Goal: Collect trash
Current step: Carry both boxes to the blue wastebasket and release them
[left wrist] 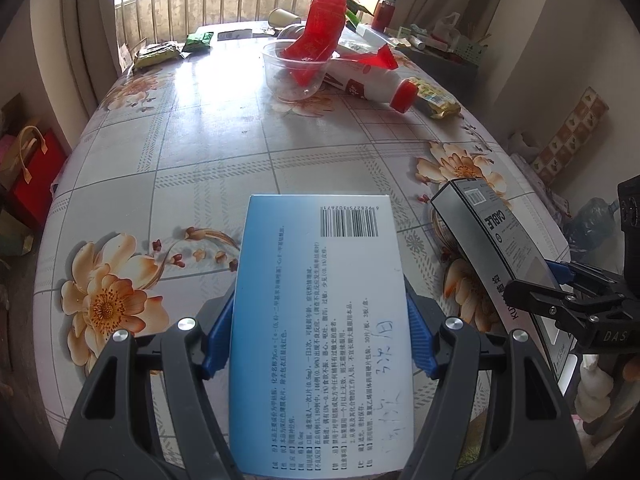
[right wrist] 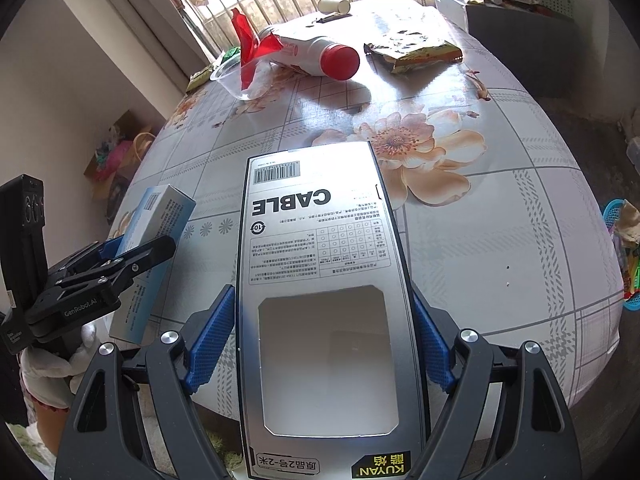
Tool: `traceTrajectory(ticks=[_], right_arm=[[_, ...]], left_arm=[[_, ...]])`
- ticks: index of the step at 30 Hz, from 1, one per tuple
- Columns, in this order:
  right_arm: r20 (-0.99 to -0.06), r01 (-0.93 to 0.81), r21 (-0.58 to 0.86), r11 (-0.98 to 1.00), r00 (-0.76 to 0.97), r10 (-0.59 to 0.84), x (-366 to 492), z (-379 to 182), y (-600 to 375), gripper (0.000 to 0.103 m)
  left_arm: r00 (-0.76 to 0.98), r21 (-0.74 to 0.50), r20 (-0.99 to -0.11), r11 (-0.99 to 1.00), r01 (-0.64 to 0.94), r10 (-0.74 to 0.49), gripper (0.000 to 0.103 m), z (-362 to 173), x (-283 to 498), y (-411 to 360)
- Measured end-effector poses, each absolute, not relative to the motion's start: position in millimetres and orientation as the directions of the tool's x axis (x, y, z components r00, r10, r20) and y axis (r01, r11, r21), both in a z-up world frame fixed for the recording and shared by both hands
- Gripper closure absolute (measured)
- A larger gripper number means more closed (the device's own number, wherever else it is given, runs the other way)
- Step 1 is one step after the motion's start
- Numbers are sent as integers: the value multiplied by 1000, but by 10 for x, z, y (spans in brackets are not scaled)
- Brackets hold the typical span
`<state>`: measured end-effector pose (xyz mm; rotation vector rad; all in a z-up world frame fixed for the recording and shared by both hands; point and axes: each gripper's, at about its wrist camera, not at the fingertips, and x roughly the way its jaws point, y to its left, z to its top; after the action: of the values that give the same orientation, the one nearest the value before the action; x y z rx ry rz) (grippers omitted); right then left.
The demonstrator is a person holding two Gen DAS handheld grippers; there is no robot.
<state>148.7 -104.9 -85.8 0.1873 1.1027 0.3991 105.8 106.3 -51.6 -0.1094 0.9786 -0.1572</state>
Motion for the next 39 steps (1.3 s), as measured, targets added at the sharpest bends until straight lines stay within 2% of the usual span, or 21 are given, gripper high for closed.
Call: traceTrajectory(ticks=[31,39], right_arm=[[-766,-83,443,893,482,425,1297,-877,-1959,24],[-727,-62,507,860,504,466,1272,-887,-2162,24]], left_arm=[[494,-131,-836,960,247,-240,36,-458,1190,35],[469,-129,-846,951,282,-254,36,-484,1238,-233]])
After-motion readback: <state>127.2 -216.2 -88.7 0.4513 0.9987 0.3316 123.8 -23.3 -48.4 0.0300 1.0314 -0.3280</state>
